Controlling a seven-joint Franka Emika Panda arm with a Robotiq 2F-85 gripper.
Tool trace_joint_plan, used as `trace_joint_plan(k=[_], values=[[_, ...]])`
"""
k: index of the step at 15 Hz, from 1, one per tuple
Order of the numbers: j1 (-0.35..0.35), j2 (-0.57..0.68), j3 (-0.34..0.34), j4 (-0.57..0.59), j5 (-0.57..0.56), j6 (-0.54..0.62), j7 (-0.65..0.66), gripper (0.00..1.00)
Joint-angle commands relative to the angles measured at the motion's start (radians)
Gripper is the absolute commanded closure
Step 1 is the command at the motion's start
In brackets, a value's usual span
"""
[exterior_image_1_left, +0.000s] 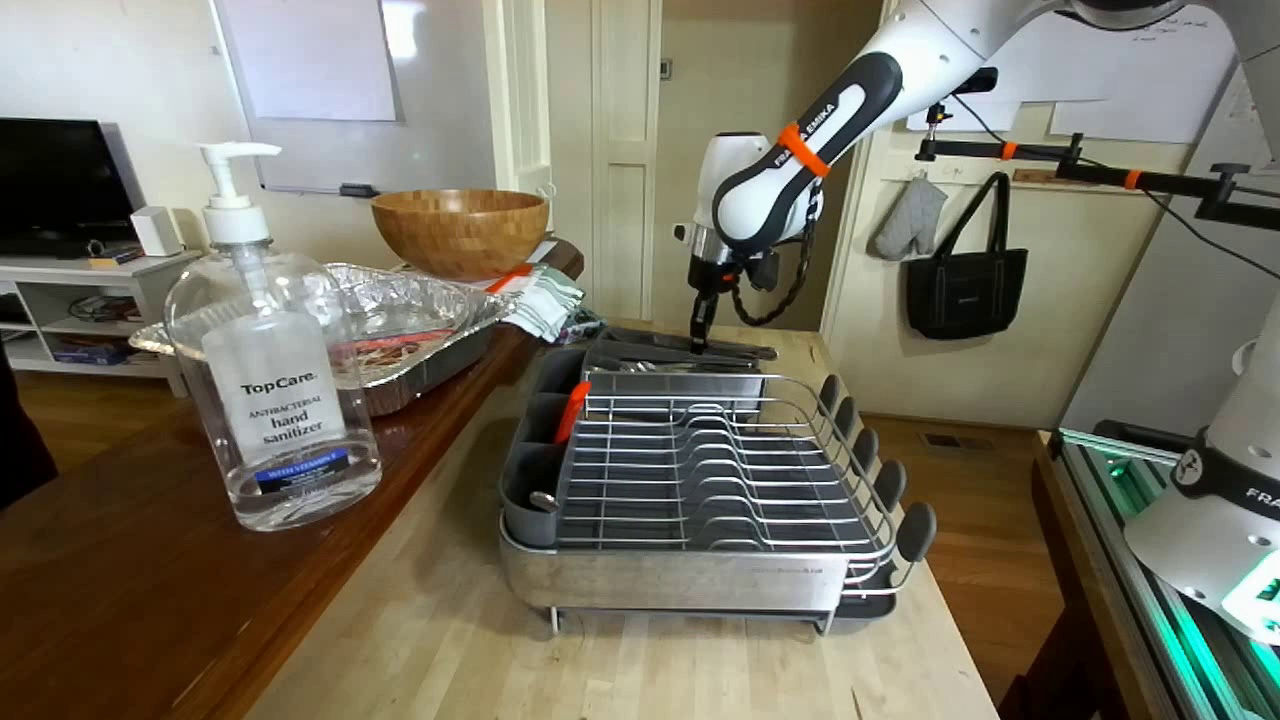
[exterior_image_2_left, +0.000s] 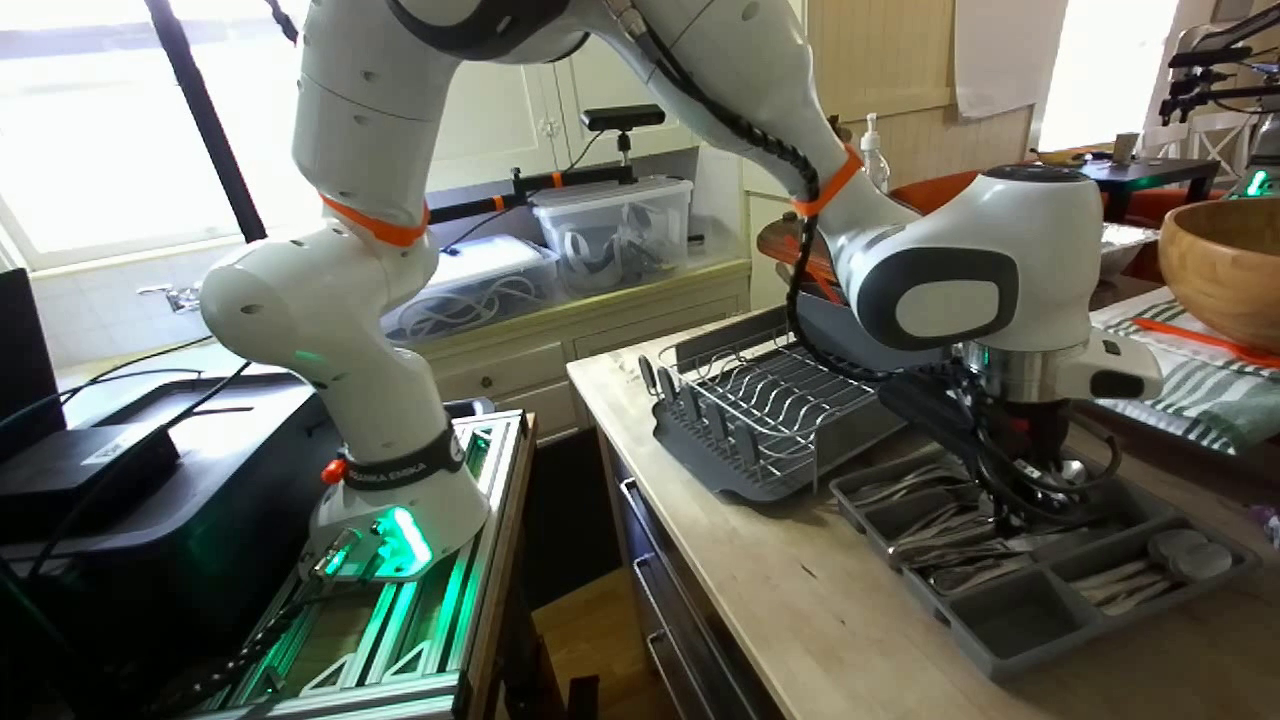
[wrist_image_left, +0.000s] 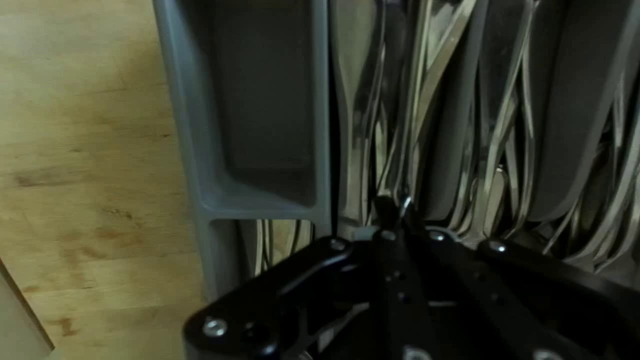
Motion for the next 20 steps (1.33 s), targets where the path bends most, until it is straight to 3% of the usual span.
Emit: trace_joint_plan(k=[1,6,7,9,12,17,18,19,20], values=[[0.003,0.064,0.001,0.091,0.024,-0.064,-0.015,0.99],[0.009,0.112,-0.014,0.148,0.013,-0.104,0.0,0.99],[0.016,0.119,-0.019,0.154,0.007,-0.11,0.009,0.72],[0.026,0.12,-0.023,0.16,0.001,-0.116,0.018,0.66],[0.059,0.078,-0.056,0.129,-0.032,-0.108,0.055,0.43],[0.149,-0.125,-0.125,-0.084,-0.093,-0.037,0.186,0.05],[0.1,-0.006,-0.084,0.056,-0.05,-0.076,0.11,0.01],[0.11,-0.035,-0.089,0.034,-0.054,-0.076,0.121,0.16],[0.11,-0.04,-0.087,0.035,-0.053,-0.077,0.121,0.08]])
